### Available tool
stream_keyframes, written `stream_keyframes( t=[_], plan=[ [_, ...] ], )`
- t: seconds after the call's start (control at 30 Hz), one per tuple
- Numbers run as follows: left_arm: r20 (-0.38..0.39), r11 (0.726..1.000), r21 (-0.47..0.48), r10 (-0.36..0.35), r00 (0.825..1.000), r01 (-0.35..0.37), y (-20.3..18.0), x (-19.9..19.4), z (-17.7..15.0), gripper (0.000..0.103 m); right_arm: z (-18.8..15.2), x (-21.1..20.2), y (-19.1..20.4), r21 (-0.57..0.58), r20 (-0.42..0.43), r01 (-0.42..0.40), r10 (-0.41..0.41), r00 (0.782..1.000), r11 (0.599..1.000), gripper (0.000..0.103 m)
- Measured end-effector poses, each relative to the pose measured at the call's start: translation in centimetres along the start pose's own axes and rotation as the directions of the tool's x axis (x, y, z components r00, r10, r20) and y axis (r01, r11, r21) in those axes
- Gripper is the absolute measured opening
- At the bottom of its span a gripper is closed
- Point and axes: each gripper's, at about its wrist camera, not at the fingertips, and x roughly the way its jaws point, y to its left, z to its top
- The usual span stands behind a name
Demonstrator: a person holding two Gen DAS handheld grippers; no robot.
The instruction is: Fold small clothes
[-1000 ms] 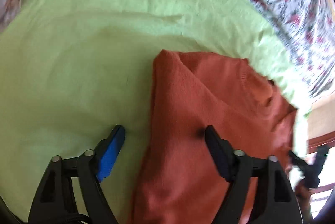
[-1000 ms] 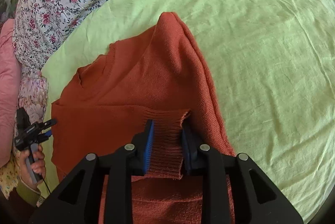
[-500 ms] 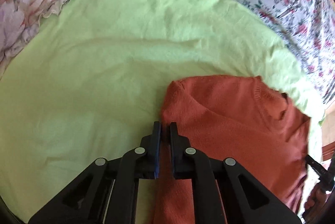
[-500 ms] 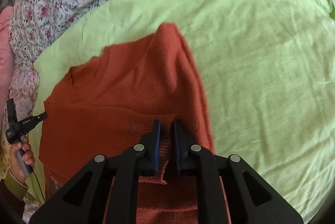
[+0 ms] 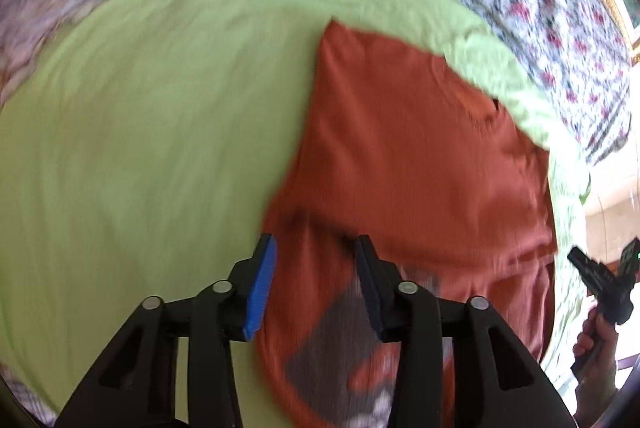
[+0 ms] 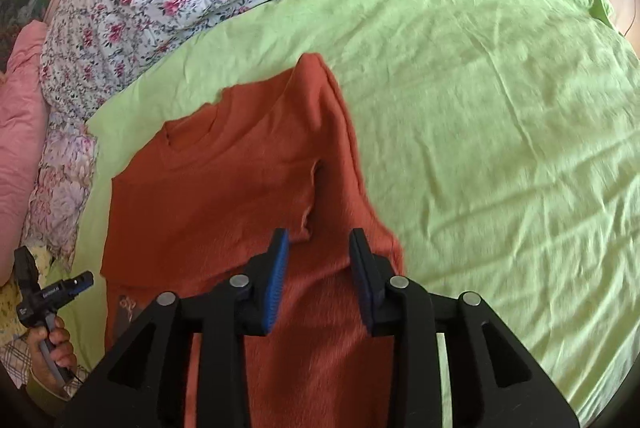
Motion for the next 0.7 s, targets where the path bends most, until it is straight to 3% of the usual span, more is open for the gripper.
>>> stream_keyframes(
  t=[0.07, 0.23, 0.37, 0.53, 0.63, 0.67, 0.7],
  plan=[
    [-0.038, 1.0, -0.008, -0.008, 0.999, 0.008, 0.2, -0.9, -2.5, 0.056, -1.2, -0.7, 0.3, -0.001, -0.007, -0.006, 0.006, 1.0, 1.0, 0.033],
    [-0.183, 1.0, 0.01, -0.015, 0.983, 0.017, -0.6, -1.5, -8.2, 0.057, -4.5, -2.6, 0.9, -0.007, -0.017, -0.02, 0.019, 1.0, 1.0, 0.033],
    [-0.344, 1.0, 0.022, -0.006, 0.939, 0.015, -2.1, 0.1, -11.3, 0.057, -7.1, -4.1, 1.6, -0.029, -0.03, -0.019, 0.018, 0.999, 0.999, 0.034],
    [-0.449, 0.998, 0.055, 0.054, 0.892, -0.032, -3.2, 3.0, -13.2, 0.06, -10.3, -5.9, 2.1, -0.045, -0.038, -0.023, 0.021, 0.999, 0.999, 0.035],
    [-0.437, 0.996, 0.076, 0.071, 0.897, -0.042, -3.4, 3.2, -13.7, 0.055, -11.9, -6.9, 2.3, -0.052, -0.035, -0.017, 0.015, 0.999, 0.999, 0.035],
    [-0.423, 0.994, 0.103, 0.084, 0.902, -0.045, -3.6, 2.9, -13.9, 0.05, -12.4, -7.2, 2.2, -0.049, -0.037, -0.018, 0.016, 0.999, 0.999, 0.035],
    [-0.41, 0.99, 0.13, 0.1, 0.907, -0.051, -3.6, 2.6, -14.2, 0.032, -12.9, -7.5, 2.2, -0.048, -0.036, -0.016, 0.014, 0.999, 0.999, 0.035]
  ],
)
